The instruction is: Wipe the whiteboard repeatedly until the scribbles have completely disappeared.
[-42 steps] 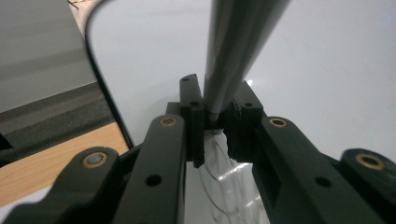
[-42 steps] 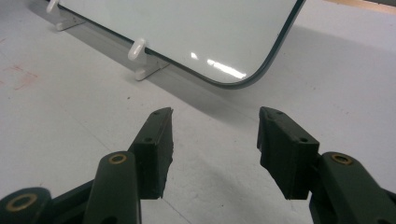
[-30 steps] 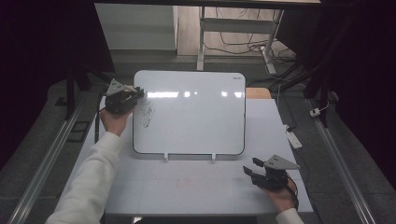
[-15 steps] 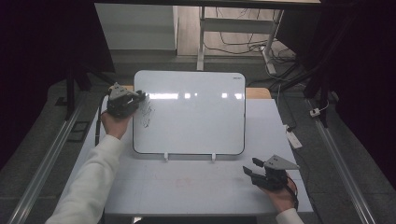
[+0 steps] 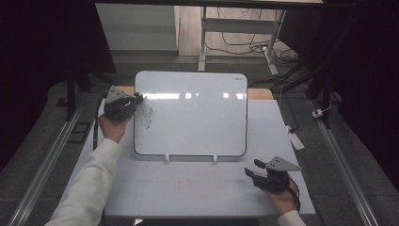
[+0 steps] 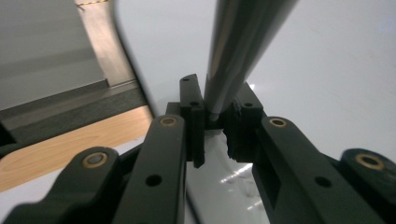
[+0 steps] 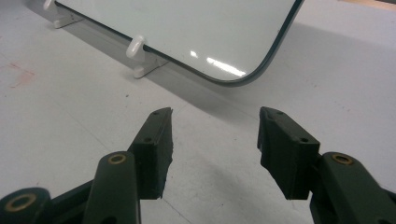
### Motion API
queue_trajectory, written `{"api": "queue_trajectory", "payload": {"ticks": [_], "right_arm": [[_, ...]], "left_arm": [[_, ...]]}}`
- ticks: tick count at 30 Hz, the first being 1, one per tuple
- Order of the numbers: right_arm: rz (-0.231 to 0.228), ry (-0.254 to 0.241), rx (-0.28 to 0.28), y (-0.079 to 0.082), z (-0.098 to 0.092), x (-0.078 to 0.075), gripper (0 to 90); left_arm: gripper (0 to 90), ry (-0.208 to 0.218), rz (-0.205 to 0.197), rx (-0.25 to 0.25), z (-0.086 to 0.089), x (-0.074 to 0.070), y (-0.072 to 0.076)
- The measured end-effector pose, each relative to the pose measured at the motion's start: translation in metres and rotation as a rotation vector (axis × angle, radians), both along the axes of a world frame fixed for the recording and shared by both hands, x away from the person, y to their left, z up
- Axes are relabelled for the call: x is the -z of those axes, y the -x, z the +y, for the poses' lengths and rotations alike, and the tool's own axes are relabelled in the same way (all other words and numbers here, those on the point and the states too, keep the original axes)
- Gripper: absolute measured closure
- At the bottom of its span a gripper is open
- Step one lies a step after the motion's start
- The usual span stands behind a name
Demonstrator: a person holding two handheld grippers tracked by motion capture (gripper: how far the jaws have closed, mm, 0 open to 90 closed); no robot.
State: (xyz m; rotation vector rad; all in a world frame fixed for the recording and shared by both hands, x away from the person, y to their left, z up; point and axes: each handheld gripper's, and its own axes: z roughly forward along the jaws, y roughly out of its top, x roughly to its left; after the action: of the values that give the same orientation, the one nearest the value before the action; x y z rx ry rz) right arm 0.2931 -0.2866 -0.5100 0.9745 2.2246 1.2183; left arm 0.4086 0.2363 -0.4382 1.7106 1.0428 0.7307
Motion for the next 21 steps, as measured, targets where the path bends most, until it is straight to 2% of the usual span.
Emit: {"api": "queue_trajectory", "payload": {"ticks": [3, 5, 11, 15, 17, 19, 21], "right_arm": [[0.002, 0.004, -0.006, 0.000, 0.001, 0.001, 44.7], [0.003, 0.007, -0.007, 0.000, 0.002, 0.001, 44.7], [-0.002, 0.004, -0.004, 0.001, 0.001, 0.000, 44.7], [0.000, 0.004, -0.004, 0.000, 0.001, 0.001, 44.7], [0.002, 0.003, -0.006, 0.000, 0.001, 0.001, 44.7], [0.001, 0.006, -0.008, 0.000, 0.001, 0.001, 44.7], [0.001, 0.006, -0.007, 0.000, 0.001, 0.001, 44.7]], "left_arm": [[78.2, -0.014, -0.002, 0.041, -0.015, 0.007, 0.004], [78.1, -0.035, -0.014, 0.046, -0.022, 0.007, 0.006], [78.2, 0.004, -0.008, 0.035, -0.024, -0.001, -0.004], [78.2, -0.008, -0.006, 0.065, -0.032, 0.004, 0.001], [78.1, -0.011, -0.006, 0.070, -0.032, 0.008, 0.005], [78.1, 0.003, -0.004, 0.066, -0.028, 0.010, 0.007], [78.1, 0.019, -0.007, 0.038, -0.020, 0.009, 0.006]]}}
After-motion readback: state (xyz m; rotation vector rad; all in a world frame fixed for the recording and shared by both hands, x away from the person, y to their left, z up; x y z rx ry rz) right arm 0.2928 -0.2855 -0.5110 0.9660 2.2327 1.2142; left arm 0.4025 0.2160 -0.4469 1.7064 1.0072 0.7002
